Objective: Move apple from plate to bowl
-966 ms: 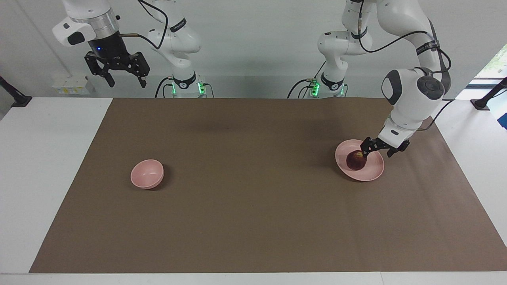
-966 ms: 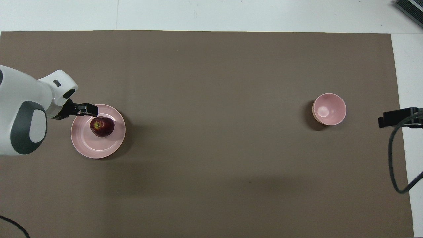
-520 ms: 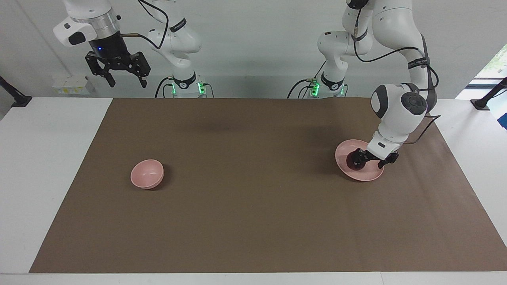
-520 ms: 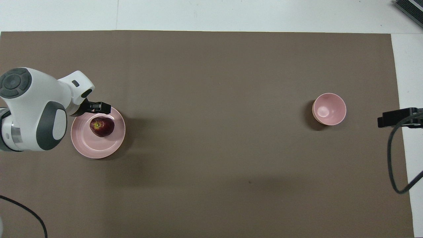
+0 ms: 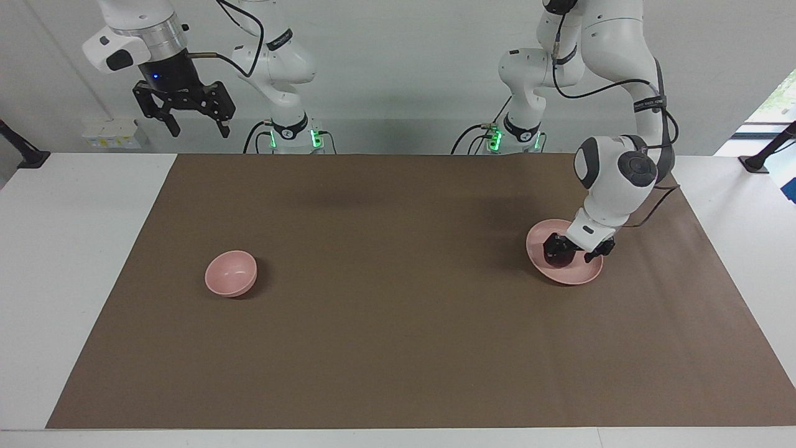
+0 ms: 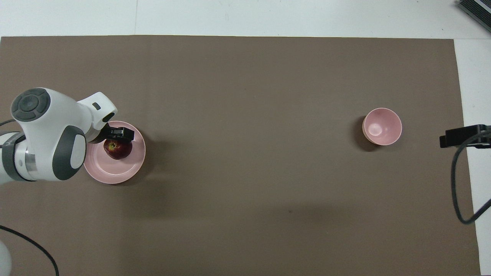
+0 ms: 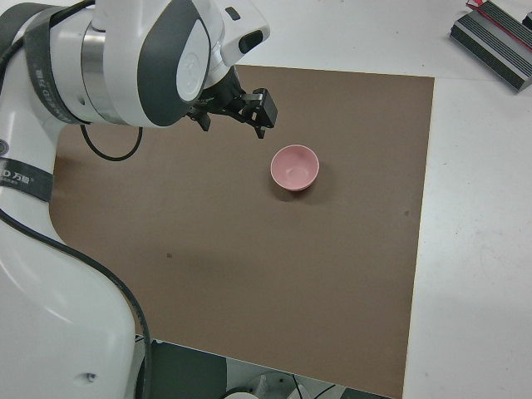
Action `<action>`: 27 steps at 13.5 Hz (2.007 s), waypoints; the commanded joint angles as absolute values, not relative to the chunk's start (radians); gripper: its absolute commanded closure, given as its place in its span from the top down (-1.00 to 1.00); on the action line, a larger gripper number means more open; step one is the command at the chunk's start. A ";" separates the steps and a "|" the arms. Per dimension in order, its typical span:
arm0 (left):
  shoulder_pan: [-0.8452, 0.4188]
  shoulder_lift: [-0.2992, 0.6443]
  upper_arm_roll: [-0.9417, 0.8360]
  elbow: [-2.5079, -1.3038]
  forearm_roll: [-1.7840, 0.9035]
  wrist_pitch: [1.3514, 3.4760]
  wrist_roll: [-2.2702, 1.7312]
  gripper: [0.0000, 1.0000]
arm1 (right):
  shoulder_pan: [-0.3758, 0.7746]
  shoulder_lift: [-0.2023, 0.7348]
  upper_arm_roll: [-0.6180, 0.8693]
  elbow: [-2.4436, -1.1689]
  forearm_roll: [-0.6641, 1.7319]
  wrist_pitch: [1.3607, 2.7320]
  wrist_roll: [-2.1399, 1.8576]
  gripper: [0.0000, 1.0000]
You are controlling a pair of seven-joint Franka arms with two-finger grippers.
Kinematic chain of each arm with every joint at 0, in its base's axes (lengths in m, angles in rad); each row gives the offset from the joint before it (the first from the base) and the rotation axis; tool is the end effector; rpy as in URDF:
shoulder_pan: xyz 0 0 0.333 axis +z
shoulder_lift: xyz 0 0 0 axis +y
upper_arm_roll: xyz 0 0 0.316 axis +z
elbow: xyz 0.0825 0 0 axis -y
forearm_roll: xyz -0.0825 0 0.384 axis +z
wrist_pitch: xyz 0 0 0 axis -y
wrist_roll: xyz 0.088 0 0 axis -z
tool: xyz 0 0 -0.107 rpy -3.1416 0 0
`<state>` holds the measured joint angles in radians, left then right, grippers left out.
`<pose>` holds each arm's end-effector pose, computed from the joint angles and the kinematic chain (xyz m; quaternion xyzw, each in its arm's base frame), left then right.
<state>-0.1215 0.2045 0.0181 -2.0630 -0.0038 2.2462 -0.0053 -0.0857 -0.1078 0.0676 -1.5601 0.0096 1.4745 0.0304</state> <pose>0.5750 -0.0600 0.3337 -0.9988 0.0480 0.0106 0.0009 0.5100 -0.0058 0.6782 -0.9997 0.0239 -0.0110 0.0012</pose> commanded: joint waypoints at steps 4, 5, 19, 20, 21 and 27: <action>-0.133 0.146 0.029 -2.151 -0.018 2.275 -0.015 1.00 | -0.008 -0.123 -0.024 -1.577 -0.002 1.486 -0.002 1.00; -0.133 0.144 0.029 -2.152 -0.018 2.273 -0.014 1.00 | -0.011 -0.123 -0.031 -1.577 0.000 1.486 -0.005 1.00; -0.129 0.192 0.031 -1.921 -0.018 2.139 -0.015 -1.00 | -0.026 -0.140 -0.034 -1.603 0.011 1.470 -0.008 1.00; -0.129 0.199 0.031 -1.880 -0.018 2.103 -0.015 -1.00 | -0.028 -0.138 -0.034 -1.601 0.012 1.473 -0.006 1.00; -0.132 0.205 0.031 -1.846 -0.018 2.062 -0.017 -1.00 | -0.029 -0.135 -0.034 -1.601 0.015 1.477 -0.009 1.00; -0.133 0.195 0.031 -1.623 -0.014 1.815 -0.018 -1.00 | -0.055 -0.160 -0.038 -1.635 0.020 1.440 -0.037 1.00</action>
<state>-0.1240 0.1809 0.0221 -1.7283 -0.0044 1.9196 -0.0119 -0.0437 -0.1205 -0.0418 -1.5897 0.0100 1.4378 0.0017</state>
